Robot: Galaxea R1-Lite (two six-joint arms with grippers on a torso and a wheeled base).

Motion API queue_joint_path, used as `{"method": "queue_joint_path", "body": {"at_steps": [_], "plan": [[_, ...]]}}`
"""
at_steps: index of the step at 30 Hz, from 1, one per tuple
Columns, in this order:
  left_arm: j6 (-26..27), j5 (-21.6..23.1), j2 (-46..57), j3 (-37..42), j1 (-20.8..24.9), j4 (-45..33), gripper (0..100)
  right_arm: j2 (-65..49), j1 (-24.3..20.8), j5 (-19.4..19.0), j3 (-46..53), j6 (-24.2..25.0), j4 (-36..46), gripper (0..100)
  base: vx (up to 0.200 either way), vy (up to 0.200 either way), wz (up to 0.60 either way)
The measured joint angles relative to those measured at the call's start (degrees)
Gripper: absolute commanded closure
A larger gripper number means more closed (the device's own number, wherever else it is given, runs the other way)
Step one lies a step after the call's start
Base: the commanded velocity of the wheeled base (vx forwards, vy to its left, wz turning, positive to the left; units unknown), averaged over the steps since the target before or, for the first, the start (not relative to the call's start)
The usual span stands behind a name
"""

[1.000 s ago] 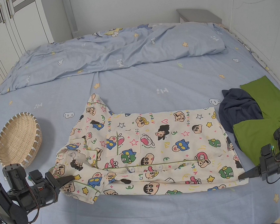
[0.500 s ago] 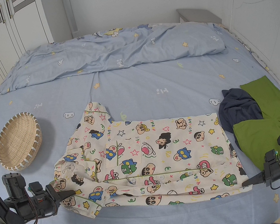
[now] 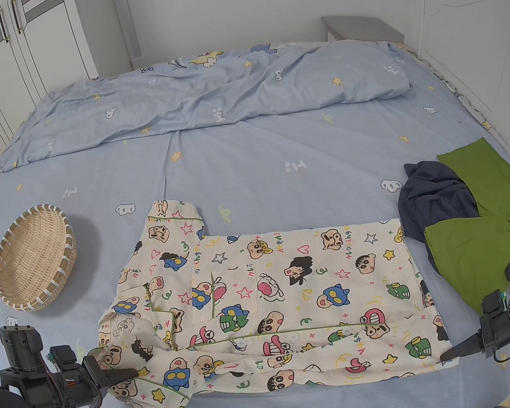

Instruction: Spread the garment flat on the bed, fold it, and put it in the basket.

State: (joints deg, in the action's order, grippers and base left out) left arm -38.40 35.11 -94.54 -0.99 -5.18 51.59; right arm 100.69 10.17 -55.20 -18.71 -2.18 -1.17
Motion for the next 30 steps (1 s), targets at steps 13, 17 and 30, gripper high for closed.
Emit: {"method": "queue_joint_path", "body": {"at_steps": [13,17,30], "plan": [[2.8,0.0,1.8,0.0,-2.8,-2.9,100,-1.9,0.6,0.4,1.5,0.0,3.7,100,0.000,0.000,0.00],[3.6,0.1,1.8,0.0,-2.9,-5.4,100,-2.7,1.0,0.5,1.5,0.0,5.1,100,0.000,0.000,0.00],[5.5,0.1,1.6,0.0,-2.4,-8.5,100,-3.2,1.2,2.2,1.2,-0.1,6.2,100,0.000,0.000,0.00]]}}
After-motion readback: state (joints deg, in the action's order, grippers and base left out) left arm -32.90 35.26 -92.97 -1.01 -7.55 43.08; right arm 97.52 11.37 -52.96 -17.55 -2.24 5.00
